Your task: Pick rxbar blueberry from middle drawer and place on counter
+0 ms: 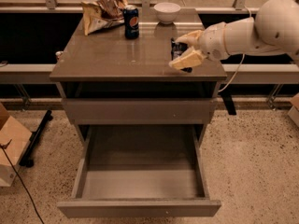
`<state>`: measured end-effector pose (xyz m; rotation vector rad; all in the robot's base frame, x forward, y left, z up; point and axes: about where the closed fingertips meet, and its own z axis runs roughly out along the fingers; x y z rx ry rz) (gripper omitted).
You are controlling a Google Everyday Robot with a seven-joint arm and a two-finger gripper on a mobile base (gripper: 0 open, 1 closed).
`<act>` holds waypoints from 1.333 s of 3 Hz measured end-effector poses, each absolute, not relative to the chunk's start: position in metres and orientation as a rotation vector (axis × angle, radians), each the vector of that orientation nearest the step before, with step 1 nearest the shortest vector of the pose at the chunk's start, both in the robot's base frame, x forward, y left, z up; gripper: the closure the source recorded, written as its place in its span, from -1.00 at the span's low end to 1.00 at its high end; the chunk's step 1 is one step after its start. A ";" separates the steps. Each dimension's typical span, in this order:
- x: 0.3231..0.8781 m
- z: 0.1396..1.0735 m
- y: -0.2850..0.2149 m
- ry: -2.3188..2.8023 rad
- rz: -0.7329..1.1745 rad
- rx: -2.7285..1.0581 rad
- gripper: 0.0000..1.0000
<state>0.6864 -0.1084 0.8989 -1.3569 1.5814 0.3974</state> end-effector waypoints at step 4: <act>0.797 0.834 -0.086 1.678 0.374 -1.264 -0.31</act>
Offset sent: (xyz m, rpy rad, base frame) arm 0.1771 0.0233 -0.1065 0.0065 0.0938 -0.1761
